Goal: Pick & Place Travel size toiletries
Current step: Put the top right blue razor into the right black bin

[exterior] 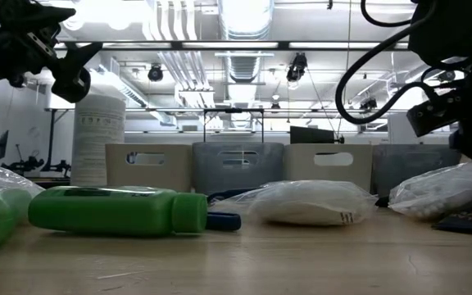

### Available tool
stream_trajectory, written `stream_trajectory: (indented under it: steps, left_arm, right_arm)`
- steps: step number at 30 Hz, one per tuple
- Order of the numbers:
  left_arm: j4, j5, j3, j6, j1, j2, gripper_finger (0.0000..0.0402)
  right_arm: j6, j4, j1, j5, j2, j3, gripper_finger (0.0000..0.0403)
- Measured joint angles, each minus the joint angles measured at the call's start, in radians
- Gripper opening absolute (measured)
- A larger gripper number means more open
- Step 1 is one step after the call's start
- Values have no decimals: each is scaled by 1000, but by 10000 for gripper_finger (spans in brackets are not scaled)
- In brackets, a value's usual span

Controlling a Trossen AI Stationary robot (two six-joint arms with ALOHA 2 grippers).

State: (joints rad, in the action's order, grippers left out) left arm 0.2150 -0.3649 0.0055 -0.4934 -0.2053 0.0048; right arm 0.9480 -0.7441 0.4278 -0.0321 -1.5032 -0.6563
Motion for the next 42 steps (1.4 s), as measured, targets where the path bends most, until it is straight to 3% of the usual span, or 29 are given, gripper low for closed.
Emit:
stream_trajectory:
  steps: [15,24,29,35,42]
  left_arm:
    - [0,0,0,0,0,0,257]
    - [0,0,0,0,0,0,257]
    - [0,0,0,0,0,0,257]
    - [0,0,0,0,0,0,257]
    - [0,0,0,0,0,0,257]
  right_arm:
    - [-38,-34,8,-6,6,-46,22]
    - [-16,-214,13,-4,34,-174,20]
    - [135,-306,-5,28,124,-271,20]
    - [351,-408,-146,198,323,-364,21]
    - [277,-412,-501,300,490,-384,23]
